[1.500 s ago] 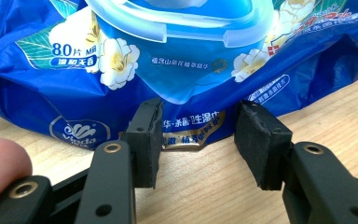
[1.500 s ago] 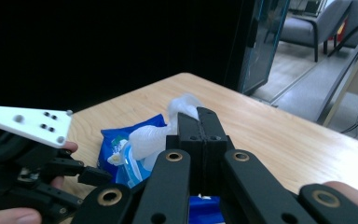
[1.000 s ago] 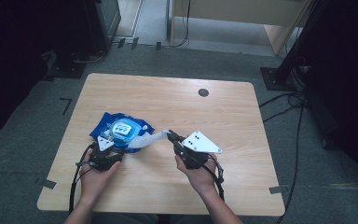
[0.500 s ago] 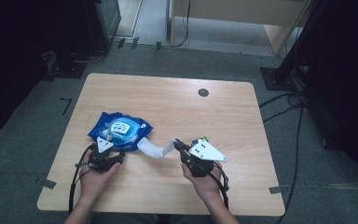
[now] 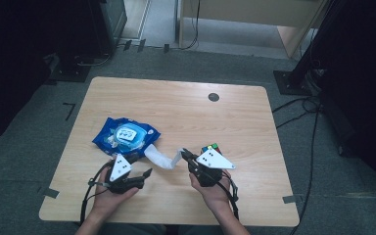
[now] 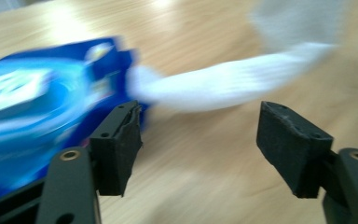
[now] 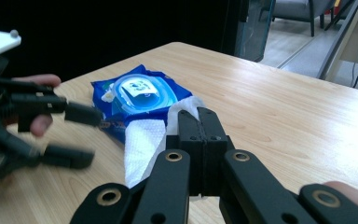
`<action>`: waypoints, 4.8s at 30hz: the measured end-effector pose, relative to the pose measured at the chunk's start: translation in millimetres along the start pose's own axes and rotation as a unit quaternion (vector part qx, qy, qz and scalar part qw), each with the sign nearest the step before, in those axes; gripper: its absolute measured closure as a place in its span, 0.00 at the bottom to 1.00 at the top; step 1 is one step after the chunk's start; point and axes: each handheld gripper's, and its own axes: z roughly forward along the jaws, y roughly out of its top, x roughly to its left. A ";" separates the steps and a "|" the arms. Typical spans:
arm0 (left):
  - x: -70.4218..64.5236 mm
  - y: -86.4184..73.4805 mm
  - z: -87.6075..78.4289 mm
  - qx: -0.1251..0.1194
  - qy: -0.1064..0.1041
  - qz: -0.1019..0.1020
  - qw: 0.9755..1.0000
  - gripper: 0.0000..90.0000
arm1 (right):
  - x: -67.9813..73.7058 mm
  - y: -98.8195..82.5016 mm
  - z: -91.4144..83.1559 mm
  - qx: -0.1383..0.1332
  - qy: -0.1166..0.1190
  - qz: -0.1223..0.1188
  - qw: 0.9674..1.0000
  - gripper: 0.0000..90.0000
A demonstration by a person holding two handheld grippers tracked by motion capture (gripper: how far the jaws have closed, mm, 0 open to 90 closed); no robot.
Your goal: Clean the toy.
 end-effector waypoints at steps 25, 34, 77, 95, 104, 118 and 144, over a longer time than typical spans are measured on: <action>-24.5 19.2 45.9 0.021 0.072 0.028 0.997 0.91 | 6.0 4.9 -7.7 0.000 0.035 0.000 0.999 1.00; 9.4 30.4 7.8 -0.053 0.047 -0.058 0.996 1.00 | -15.5 -12.8 -5.1 0.045 0.074 0.012 0.996 0.62; 17.0 33.2 -17.5 -0.101 0.028 -0.093 0.990 1.00 | -72.1 -77.7 16.2 0.160 -0.153 0.048 0.974 0.38; 11.9 38.9 -20.4 -0.113 0.012 -0.091 0.989 1.00 | -18.5 -40.5 12.7 0.112 0.017 -0.020 0.993 0.39; -10.8 62.7 -22.2 -0.136 -0.011 -0.083 0.987 1.00 | 8.8 -37.1 20.6 0.121 0.067 -0.039 0.990 0.38; -54.0 60.2 -1.7 -0.061 -0.066 0.062 0.994 0.89 | 22.6 -30.7 20.6 0.125 0.082 -0.045 0.988 0.38; -69.8 59.5 -0.6 -0.054 -0.031 0.107 0.992 0.88 | 23.0 -32.0 20.8 0.131 0.068 -0.052 0.988 0.39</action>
